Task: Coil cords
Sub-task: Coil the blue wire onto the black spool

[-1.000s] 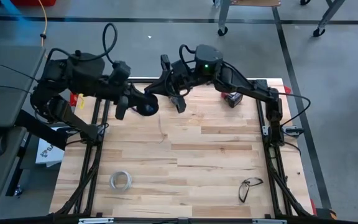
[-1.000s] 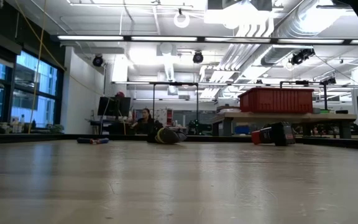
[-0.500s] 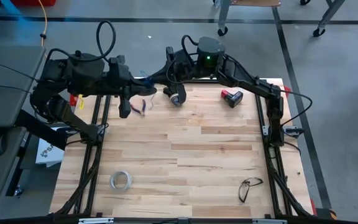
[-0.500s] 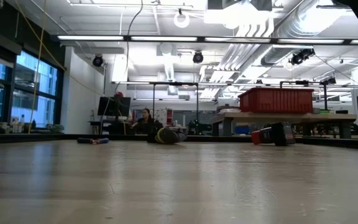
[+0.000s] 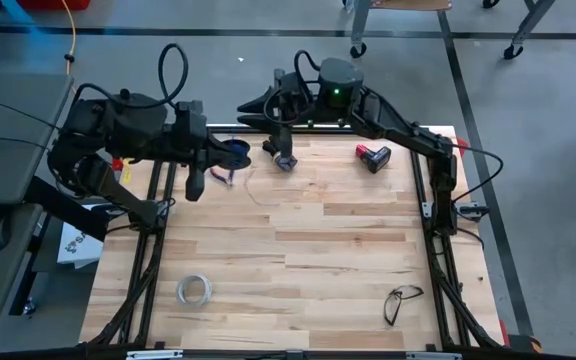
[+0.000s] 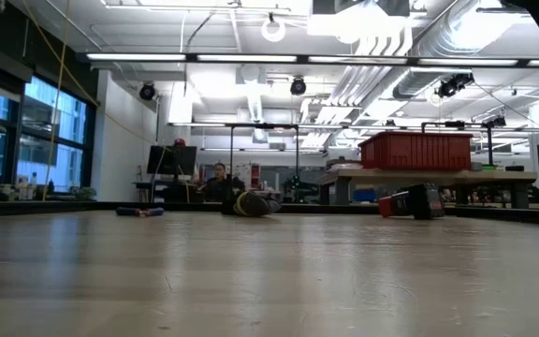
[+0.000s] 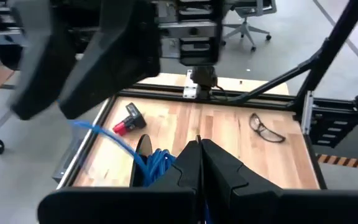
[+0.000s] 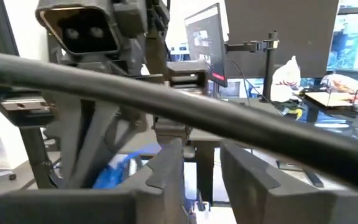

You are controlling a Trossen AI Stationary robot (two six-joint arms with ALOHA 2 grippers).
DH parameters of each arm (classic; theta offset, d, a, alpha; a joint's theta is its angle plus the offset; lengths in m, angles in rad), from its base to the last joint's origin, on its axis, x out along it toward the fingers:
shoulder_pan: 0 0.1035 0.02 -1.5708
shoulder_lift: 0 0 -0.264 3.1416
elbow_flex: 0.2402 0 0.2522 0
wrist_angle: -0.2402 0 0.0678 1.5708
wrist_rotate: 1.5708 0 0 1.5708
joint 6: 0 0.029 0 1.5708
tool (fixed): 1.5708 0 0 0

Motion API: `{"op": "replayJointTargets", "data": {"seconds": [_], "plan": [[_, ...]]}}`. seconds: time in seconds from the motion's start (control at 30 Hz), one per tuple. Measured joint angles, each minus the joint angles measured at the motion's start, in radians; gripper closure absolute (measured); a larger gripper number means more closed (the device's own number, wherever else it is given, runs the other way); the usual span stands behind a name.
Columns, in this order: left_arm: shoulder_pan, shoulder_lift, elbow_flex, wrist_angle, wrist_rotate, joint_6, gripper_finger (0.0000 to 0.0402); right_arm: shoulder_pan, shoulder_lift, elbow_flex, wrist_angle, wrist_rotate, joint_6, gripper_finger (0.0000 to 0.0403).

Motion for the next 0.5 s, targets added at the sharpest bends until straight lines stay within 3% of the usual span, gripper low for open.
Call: {"op": "replayJointTargets", "data": {"seconds": [0.13, 0.5], "plan": [[-0.008, -0.006, 0.000, -0.001, -0.019, 0.010, 0.0401, -0.002, -0.005, 0.000, -0.021, -0.003, -0.006, 0.0285], [-0.007, -0.051, 0.000, -0.054, -0.078, 0.109, 0.0401, 0.000, -0.047, 0.000, -0.147, -0.013, -0.021, 0.0284]]}}
